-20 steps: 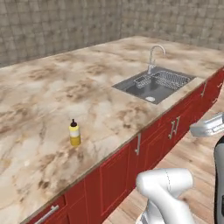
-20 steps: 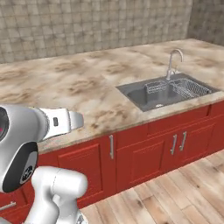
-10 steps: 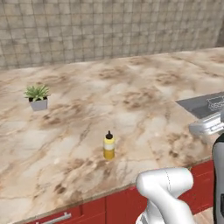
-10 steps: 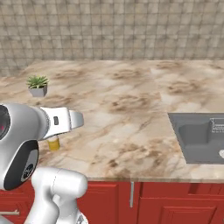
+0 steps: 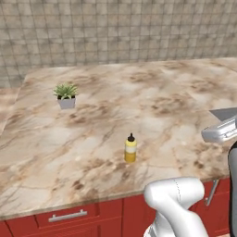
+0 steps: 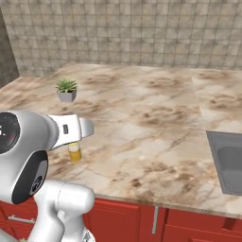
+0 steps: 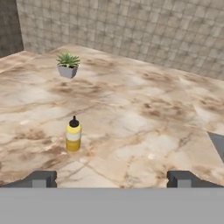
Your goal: Place the ketchup and mustard from the counter to the top shelf of the fridge. If the existing items in the fridge are on the top shelf, move them to other shelves.
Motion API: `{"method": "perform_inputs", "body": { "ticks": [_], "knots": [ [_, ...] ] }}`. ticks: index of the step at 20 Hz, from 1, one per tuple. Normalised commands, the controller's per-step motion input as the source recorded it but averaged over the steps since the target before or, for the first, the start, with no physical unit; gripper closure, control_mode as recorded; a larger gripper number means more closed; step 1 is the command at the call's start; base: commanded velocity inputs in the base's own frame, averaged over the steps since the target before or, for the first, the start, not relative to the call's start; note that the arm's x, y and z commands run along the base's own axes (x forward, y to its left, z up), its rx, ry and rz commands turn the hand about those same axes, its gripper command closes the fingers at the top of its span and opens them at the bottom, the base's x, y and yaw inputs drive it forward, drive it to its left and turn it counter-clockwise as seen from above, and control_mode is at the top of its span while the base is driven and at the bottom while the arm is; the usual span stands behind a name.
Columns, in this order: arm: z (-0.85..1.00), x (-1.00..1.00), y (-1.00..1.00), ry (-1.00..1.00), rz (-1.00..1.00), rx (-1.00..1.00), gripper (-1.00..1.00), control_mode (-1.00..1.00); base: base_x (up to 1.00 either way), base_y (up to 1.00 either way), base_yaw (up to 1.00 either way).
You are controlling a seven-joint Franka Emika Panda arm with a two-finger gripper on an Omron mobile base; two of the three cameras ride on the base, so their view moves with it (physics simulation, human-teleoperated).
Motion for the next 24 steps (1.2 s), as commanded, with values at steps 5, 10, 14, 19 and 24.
{"method": "perform_inputs", "body": {
  "ticks": [5,10,14,19,24],
  "knots": [
    [0.00,0.00,0.00,0.00,0.00,0.00,-1.00,1.00,-0.31,0.35,0.13],
    [0.00,0.00,0.00,0.00,0.00,0.00,-1.00,1.00,-0.03,0.30,0.01],
    [0.00,0.00,0.00,0.00,0.00,0.00,-1.00,1.00,-0.16,0.15,0.00],
    [0.00,0.00,0.00,0.00,0.00,0.00,-1.00,1.00,0.03,0.28,0.00],
    [0.00,0.00,0.00,0.00,0.00,0.00,-1.00,1.00,-0.30,0.01,-0.01]
  ]
}}
